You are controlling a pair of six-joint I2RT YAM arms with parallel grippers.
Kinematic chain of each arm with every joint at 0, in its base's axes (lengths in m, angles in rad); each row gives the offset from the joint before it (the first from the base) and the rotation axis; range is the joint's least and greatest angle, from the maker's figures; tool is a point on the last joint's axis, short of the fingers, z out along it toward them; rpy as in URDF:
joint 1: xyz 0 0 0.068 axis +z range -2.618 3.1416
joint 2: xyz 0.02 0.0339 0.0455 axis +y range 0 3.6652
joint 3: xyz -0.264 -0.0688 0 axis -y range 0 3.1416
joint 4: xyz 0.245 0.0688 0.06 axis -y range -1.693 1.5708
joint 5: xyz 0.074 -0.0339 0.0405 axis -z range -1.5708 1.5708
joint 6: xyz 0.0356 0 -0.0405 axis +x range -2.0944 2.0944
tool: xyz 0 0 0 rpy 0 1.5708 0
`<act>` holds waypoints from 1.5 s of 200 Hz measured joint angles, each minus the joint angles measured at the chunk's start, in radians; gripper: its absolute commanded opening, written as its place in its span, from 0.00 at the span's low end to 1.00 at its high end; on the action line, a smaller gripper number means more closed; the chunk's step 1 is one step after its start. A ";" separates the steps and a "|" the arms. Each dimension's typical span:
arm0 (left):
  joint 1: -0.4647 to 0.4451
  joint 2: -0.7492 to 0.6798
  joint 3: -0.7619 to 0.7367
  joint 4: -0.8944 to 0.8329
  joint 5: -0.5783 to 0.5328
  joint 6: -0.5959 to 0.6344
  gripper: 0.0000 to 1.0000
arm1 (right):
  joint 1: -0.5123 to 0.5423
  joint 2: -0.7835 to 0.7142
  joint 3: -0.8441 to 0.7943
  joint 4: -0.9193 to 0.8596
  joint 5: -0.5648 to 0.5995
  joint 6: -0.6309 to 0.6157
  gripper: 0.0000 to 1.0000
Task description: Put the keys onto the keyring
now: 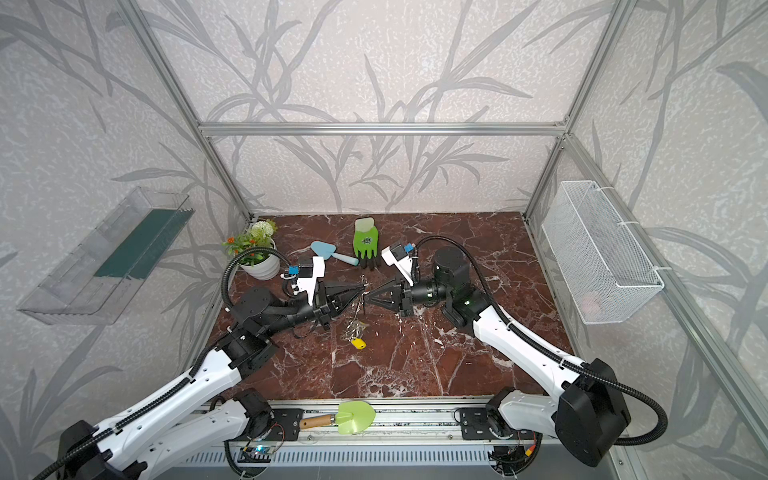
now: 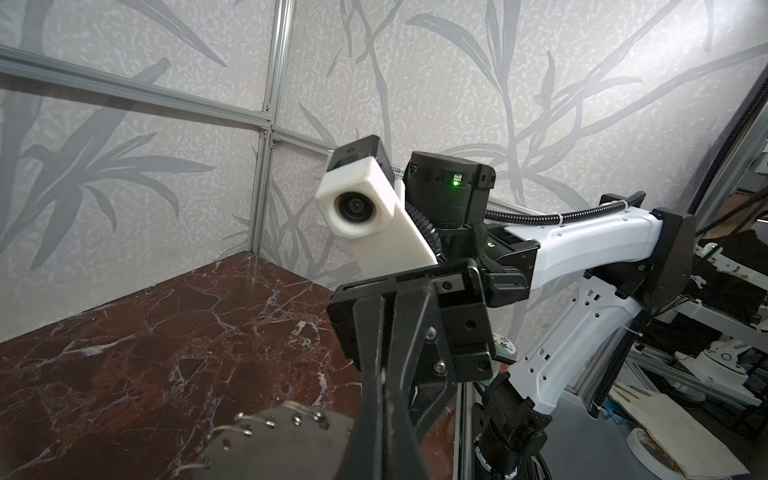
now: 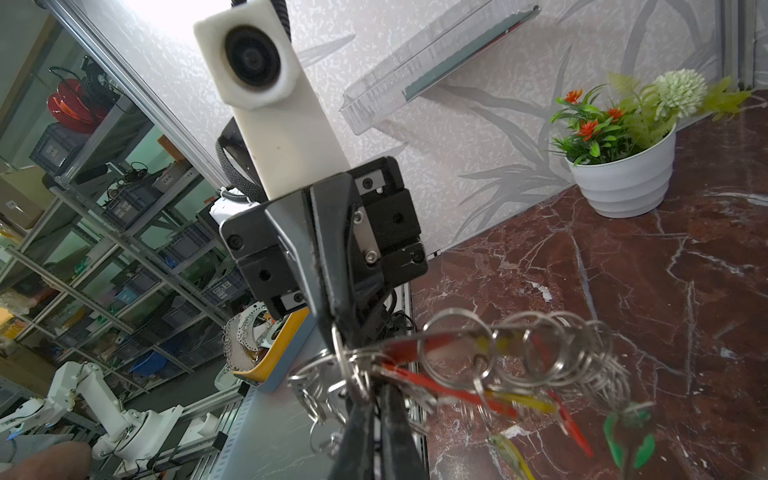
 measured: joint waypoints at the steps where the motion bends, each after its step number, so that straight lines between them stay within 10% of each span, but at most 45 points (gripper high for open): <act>1: -0.001 0.000 0.000 0.001 0.000 0.000 0.00 | 0.000 0.000 0.000 0.000 0.000 0.000 0.11; 178: -0.026 -0.003 -0.103 0.142 -0.060 -0.060 0.00 | -0.055 -0.192 0.021 -0.327 0.266 -0.111 0.39; 300: -0.029 -0.003 -0.105 0.152 -0.061 -0.060 0.00 | 0.000 -0.079 0.045 -0.224 0.166 -0.081 0.28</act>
